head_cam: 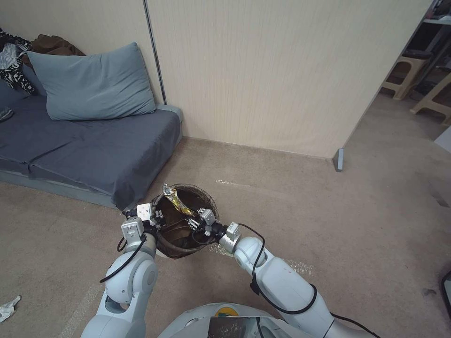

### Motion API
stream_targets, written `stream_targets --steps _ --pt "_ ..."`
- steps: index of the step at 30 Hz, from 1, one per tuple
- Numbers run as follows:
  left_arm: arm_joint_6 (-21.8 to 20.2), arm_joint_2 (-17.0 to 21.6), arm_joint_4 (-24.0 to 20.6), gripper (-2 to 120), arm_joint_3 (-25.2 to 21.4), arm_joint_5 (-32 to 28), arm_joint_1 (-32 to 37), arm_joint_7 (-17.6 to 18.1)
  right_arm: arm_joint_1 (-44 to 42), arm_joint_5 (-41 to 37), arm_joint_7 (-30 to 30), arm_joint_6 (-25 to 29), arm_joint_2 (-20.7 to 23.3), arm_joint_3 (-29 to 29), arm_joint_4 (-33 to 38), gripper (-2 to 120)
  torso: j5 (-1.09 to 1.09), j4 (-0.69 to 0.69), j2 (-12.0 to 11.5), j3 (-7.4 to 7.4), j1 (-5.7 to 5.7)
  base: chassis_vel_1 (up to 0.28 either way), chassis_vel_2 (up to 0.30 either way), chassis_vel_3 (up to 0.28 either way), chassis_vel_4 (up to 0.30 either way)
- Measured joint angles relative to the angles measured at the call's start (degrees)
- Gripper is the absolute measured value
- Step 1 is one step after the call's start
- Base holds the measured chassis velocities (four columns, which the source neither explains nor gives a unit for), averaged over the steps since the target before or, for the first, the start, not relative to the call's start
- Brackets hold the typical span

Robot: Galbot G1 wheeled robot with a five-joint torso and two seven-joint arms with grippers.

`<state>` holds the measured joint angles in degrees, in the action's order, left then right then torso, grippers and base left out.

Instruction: Pick up the trash bin, then pick up the garbage from the floor and place it into the trash bin.

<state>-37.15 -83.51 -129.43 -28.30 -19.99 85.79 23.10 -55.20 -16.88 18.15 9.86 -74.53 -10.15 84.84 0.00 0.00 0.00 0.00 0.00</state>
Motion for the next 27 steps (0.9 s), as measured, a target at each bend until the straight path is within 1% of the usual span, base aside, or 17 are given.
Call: stream_targets --steps 1,2,3,4,5,7,9,10,14,15,18,19,22,23,24,25,27 --pt "0.0 0.0 0.1 5 0.0 0.0 -0.1 0.0 -0.2 0.0 0.0 0.0 0.2 0.1 0.6 50 0.00 0.00 0.0 0.00 0.00 0.000 0.000 0.000 0.000" --pt "0.0 0.0 0.1 5 0.0 0.0 -0.1 0.0 -0.2 0.0 0.0 0.0 0.2 0.1 0.6 50 0.00 0.00 0.0 0.00 0.00 0.000 0.000 0.000 0.000" --pt "0.0 0.0 0.3 5 -0.1 -0.2 -0.2 0.0 -0.5 0.0 0.0 -0.1 0.6 0.1 1.6 57 0.00 0.00 0.0 0.00 0.00 0.000 0.000 0.000 0.000" --pt "0.0 0.0 0.3 5 -0.1 -0.2 -0.2 0.0 -0.5 0.0 0.0 -0.1 0.6 0.1 1.6 57 0.00 0.00 0.0 0.00 0.00 0.000 0.000 0.000 0.000" --pt "0.0 0.0 0.8 5 -0.4 -0.4 -0.6 0.0 -1.0 -0.1 0.0 -0.2 1.3 0.2 3.8 70 0.00 0.00 0.0 0.00 0.00 0.000 0.000 0.000 0.000" --pt "0.0 0.1 1.3 5 -0.5 -0.5 -0.7 0.0 -1.3 -0.1 0.0 -0.3 1.5 0.4 5.2 79 0.00 0.00 0.0 0.00 0.00 0.000 0.000 0.000 0.000" --pt "0.0 0.1 1.3 5 -0.5 -0.5 -0.7 0.0 -1.3 -0.1 0.0 -0.3 1.5 0.4 5.2 79 0.00 0.00 0.0 0.00 0.00 0.000 0.000 0.000 0.000" --pt "0.0 0.1 1.3 5 -0.5 -0.5 -0.7 0.0 -1.3 -0.1 0.0 -0.3 1.6 0.4 5.3 82 0.00 0.00 0.0 0.00 0.00 0.000 0.000 0.000 0.000" --pt "0.0 0.1 1.3 5 -0.5 -0.5 -0.7 0.0 -1.3 -0.1 0.0 -0.3 1.6 0.4 5.3 82 0.00 0.00 0.0 0.00 0.00 0.000 0.000 0.000 0.000" --pt "0.0 0.2 1.8 5 -0.6 -0.6 -0.8 0.0 -2.1 -0.1 -0.2 -0.4 2.5 0.9 8.1 98 0.00 0.00 0.0 0.00 0.00 0.000 0.000 0.000 0.000" --pt "0.0 0.2 1.8 5 -0.6 -0.6 -0.8 0.0 -2.1 -0.1 -0.2 -0.4 2.5 0.9 8.1 98 0.00 0.00 0.0 0.00 0.00 0.000 0.000 0.000 0.000" --pt "0.0 0.3 2.2 5 -0.8 -0.7 -1.0 0.0 -2.7 0.0 -0.4 -0.4 3.3 1.3 10.3 100 0.01 -0.01 0.0 0.00 0.00 0.000 0.000 0.000 0.000" --pt "0.0 0.3 2.2 5 -0.9 -0.7 -1.0 0.0 -2.8 0.0 -0.4 -0.4 3.5 1.4 10.7 100 0.00 -0.01 0.0 0.00 0.00 0.000 0.000 0.000 0.000" --pt "0.0 0.3 2.6 5 -0.9 -0.9 -1.1 0.0 -3.5 0.0 -0.8 -0.4 4.3 2.2 12.5 100 0.04 0.04 0.0 0.00 0.00 0.000 0.000 0.000 0.000" --pt "0.0 0.4 2.8 5 -1.1 -0.9 -1.2 0.0 -4.2 0.0 -1.3 -0.4 5.2 3.1 14.8 100 0.02 -0.01 0.0 0.00 0.00 0.000 0.000 0.000 0.000" --pt "0.0 0.4 3.0 5 -1.0 -0.9 -1.2 0.0 -4.6 0.0 -1.7 -0.4 5.6 3.9 16.0 100 0.00 0.01 0.0 -0.01 0.00 0.000 0.000 0.000 0.000" --pt "0.1 0.4 3.3 5 -1.0 -0.9 -1.3 0.0 -5.3 0.0 -2.1 -0.4 6.3 4.9 17.7 100 -0.01 0.01 0.0 0.00 0.00 0.000 0.000 0.000 0.000"
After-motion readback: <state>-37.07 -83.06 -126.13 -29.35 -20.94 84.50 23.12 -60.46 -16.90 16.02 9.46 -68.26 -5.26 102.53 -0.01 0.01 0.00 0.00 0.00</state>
